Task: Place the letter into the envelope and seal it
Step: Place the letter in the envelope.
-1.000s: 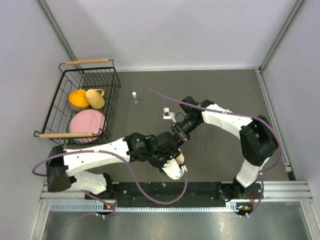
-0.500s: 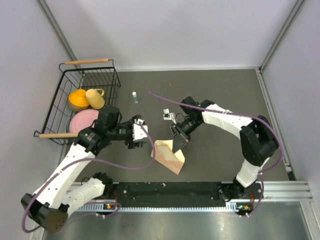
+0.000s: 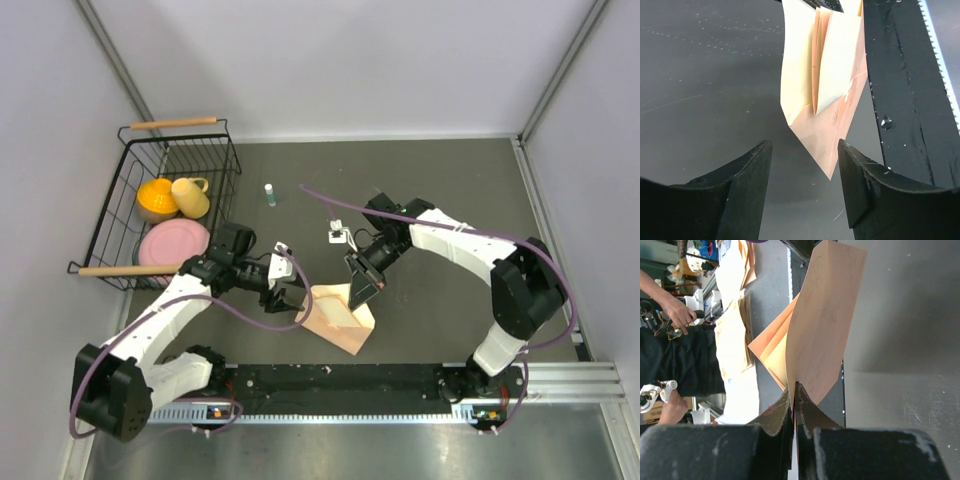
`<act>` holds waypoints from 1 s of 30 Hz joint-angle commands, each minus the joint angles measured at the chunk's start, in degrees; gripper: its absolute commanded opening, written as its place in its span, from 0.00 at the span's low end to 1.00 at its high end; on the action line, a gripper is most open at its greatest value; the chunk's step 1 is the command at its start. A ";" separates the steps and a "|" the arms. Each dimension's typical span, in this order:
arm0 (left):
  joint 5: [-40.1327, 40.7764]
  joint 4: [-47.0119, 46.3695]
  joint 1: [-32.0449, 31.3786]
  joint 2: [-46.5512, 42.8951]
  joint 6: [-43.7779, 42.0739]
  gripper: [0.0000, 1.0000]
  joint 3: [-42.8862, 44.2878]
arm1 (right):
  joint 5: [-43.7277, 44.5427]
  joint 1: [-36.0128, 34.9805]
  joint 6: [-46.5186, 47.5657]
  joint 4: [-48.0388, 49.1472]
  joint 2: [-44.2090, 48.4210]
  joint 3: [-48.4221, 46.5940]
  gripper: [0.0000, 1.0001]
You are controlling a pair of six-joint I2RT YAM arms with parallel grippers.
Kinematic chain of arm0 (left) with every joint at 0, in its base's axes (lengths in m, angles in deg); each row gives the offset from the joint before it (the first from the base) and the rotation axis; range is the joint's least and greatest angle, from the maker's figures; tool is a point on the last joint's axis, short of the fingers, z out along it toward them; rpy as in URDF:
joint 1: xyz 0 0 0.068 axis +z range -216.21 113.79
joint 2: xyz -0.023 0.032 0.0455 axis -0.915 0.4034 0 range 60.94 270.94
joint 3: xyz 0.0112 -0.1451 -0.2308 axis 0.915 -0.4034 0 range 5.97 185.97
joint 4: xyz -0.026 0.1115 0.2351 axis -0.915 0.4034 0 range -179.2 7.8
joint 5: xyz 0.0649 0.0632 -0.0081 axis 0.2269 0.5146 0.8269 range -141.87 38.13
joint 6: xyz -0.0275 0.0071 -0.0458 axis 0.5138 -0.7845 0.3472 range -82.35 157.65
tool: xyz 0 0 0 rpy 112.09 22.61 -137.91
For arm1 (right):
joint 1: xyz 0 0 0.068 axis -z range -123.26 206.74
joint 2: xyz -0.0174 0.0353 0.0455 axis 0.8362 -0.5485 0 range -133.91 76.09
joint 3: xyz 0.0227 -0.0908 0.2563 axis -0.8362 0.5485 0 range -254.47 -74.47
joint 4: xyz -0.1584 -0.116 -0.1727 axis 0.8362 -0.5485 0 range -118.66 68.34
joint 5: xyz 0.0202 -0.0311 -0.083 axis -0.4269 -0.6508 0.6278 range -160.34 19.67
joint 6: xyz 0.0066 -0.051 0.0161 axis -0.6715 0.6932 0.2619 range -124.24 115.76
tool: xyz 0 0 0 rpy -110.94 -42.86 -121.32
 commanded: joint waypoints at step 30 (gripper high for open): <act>-8.69 1.65 0.55 12.83 2.92 0.19 2.57 | 10.00 0.64 3.45 1.29 -6.69 -8.91 0.00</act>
